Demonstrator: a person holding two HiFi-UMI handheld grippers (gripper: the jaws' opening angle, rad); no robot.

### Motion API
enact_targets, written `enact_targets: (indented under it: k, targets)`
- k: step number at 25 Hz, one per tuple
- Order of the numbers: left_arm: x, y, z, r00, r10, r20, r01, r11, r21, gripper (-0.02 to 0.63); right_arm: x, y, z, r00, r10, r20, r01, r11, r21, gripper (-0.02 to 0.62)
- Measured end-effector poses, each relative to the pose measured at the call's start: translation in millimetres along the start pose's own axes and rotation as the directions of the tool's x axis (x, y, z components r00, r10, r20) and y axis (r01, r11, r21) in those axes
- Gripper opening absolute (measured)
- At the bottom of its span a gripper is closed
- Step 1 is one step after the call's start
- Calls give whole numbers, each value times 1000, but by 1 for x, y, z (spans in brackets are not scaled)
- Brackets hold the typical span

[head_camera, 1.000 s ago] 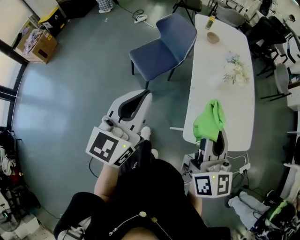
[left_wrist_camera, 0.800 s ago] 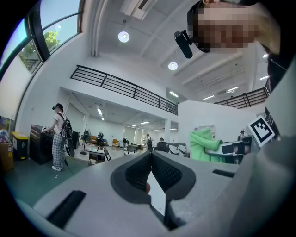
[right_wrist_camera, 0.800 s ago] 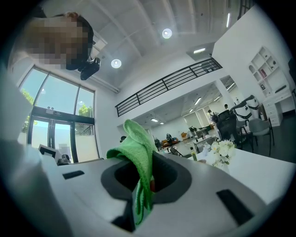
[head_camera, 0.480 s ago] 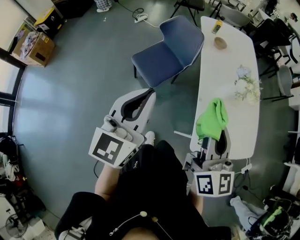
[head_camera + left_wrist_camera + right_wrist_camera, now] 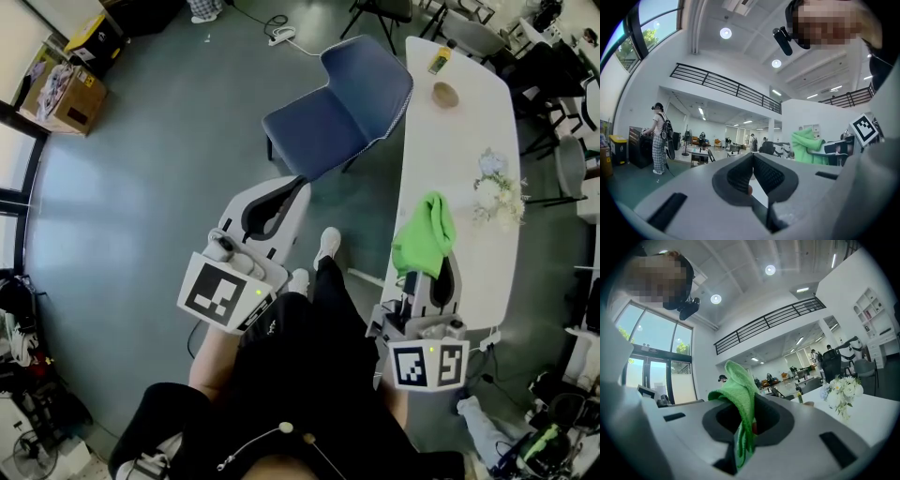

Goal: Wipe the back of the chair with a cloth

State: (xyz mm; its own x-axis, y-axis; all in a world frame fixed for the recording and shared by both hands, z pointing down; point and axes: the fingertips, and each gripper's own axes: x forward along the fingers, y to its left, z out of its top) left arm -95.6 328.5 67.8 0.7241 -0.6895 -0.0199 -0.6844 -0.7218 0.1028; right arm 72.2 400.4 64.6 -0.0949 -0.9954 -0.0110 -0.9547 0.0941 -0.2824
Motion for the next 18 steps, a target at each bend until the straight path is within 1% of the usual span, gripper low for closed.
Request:
enact_targets:
  k: [5,11,14,18]
  targets:
    - [27,7,1,1000,-5,4,5,1000,9,6,27,-11,3,1000,19,3,-19,1000,-1,48]
    - [76,19,0,1000,-3,3,3,1000,12,6,73,-42,5,999,37,-5,-37,999,11,48]
    - [104,29,4,1000,8,2,-8,1000,20,6,101,-58,8,999,48,-13,-48,999,14,48]
    - [137,42,1,999,36,-20,-35,999,23,6,140,-78,4,997,65,-41,-64,997,30,48]
